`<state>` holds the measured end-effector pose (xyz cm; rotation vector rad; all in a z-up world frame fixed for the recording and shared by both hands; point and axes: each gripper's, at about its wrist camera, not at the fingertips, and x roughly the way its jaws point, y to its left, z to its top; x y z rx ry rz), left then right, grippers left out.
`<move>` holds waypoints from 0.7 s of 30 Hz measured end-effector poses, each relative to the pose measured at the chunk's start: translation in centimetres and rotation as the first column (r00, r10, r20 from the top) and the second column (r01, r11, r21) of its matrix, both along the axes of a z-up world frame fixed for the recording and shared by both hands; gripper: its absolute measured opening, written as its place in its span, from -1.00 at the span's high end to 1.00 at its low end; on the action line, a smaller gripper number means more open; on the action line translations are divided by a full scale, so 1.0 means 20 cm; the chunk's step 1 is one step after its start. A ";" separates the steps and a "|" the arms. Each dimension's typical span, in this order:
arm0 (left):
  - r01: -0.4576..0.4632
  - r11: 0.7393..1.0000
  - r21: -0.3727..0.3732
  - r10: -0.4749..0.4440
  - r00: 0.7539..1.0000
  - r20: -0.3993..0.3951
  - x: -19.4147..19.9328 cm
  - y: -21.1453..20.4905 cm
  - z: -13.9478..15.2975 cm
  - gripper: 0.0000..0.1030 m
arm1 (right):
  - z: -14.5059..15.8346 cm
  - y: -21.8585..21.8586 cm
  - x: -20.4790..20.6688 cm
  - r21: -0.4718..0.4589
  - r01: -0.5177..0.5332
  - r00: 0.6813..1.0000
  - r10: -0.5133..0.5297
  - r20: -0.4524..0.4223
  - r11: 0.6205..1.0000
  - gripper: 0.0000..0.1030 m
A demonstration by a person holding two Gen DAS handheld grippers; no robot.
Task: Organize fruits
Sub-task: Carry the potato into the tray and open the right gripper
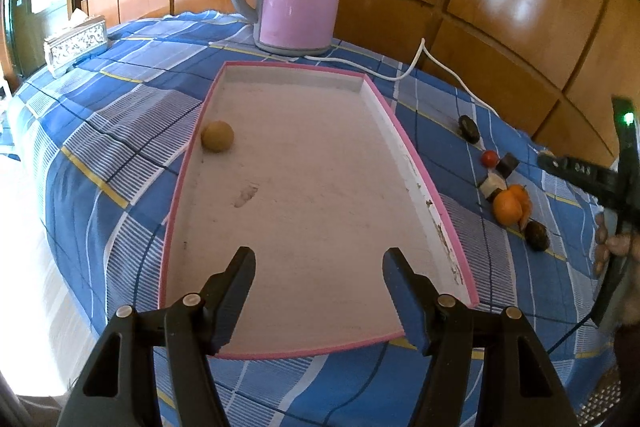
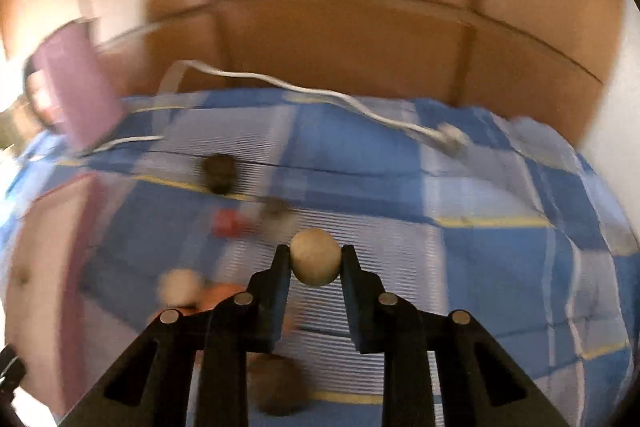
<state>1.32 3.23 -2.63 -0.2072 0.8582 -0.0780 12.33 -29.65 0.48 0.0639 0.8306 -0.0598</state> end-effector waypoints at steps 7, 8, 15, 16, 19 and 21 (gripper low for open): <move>-0.009 1.000 -0.007 0.009 1.000 0.008 -0.02 0.04 0.01 -0.31 | 0.04 0.50 0.02 0.051 -0.290 0.957 0.290 0.000 0.956 0.52; -0.011 1.000 -0.008 0.012 1.000 0.008 -0.02 0.04 0.01 -0.31 | 0.03 0.56 0.01 0.057 -0.324 0.946 0.324 -0.004 0.944 0.52; -0.028 0.999 -0.018 0.028 1.000 0.009 -0.03 0.06 0.01 -0.33 | 0.01 0.91 0.01 0.089 -0.473 0.878 0.477 -0.040 0.877 0.52; -0.029 0.999 -0.019 0.030 1.000 0.008 -0.03 0.07 0.01 -0.33 | 0.00 0.95 0.02 0.092 -0.482 0.872 0.487 -0.048 0.872 0.52; -0.035 0.999 -0.023 0.035 0.999 0.006 -0.02 0.08 0.00 -0.33 | -0.04 1.04 0.05 0.090 -0.501 0.859 0.508 -0.069 0.861 0.52; -0.040 0.999 -0.024 0.040 0.999 0.005 -0.03 0.08 0.00 -0.33 | -0.06 1.10 0.08 0.100 -0.513 0.849 0.521 -0.085 0.852 0.51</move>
